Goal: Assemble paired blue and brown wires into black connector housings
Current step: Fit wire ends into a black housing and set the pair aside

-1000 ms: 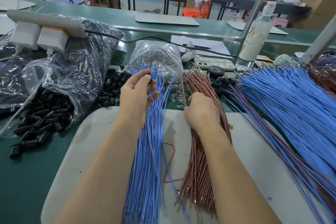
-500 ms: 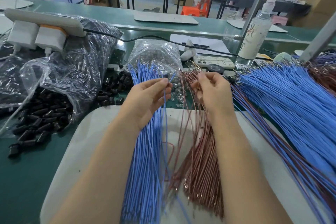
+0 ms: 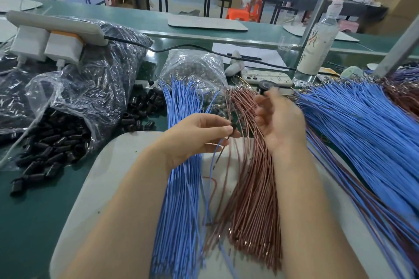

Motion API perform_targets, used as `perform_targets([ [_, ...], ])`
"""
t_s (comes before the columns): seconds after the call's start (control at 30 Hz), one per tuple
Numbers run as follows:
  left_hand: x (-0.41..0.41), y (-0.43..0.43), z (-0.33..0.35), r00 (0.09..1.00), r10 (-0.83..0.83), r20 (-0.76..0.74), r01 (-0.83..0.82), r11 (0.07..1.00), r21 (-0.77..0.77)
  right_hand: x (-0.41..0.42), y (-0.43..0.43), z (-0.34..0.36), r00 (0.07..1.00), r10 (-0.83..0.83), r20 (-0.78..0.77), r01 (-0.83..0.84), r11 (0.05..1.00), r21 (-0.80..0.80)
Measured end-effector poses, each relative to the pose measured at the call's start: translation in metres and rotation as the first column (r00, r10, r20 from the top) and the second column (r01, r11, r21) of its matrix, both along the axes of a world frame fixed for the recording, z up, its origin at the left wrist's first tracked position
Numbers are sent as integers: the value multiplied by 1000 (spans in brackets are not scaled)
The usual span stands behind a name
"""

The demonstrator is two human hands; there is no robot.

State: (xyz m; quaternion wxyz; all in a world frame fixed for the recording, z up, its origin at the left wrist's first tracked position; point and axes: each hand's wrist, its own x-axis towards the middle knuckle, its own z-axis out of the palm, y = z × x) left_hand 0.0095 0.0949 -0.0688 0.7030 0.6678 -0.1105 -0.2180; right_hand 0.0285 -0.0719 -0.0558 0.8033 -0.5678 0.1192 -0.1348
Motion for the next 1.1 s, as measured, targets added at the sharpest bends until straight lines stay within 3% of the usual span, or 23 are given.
perform_targets([
  [0.1,1,-2,-2,992,110,55,-110,994,12,-1,10,-7,968,228,-107,-252,862,-441],
  [0.17,1,-3,-2,987,147,69,-148,989,10,-1,13,-8,975,199,-93,-216,792,-571],
  [0.23,2,-2,-2,990,122,67,-124,992,22,-1,10,-7,996,87,10,-69,850,-523],
  [0.3,1,-1,-3,997,52,62,-56,996,64,0,5,-4,995,-27,101,61,934,-351],
  [0.43,1,-2,-4,996,53,75,-58,996,66,-1,5,-1,983,-100,152,121,984,-130],
  [0.5,2,-2,-5,988,109,109,-115,992,49,-1,7,-2,992,-42,116,59,987,-147],
  [0.6,4,-1,-7,973,157,166,-168,984,53,0,13,-5,996,80,33,-66,952,-299],
  [0.73,4,-3,-7,953,159,259,-192,975,109,3,13,-12,996,82,-37,-90,919,-383],
  [0.8,5,-4,-6,943,157,293,-195,975,104,3,14,-12,985,136,-110,-167,921,-353],
  [0.9,4,-6,-5,939,130,317,-171,980,103,2,17,-10,954,274,-124,-294,938,-186],
  [1.1,5,-5,-7,920,222,323,-254,965,61,0,17,-4,990,79,115,-51,971,-233],
])
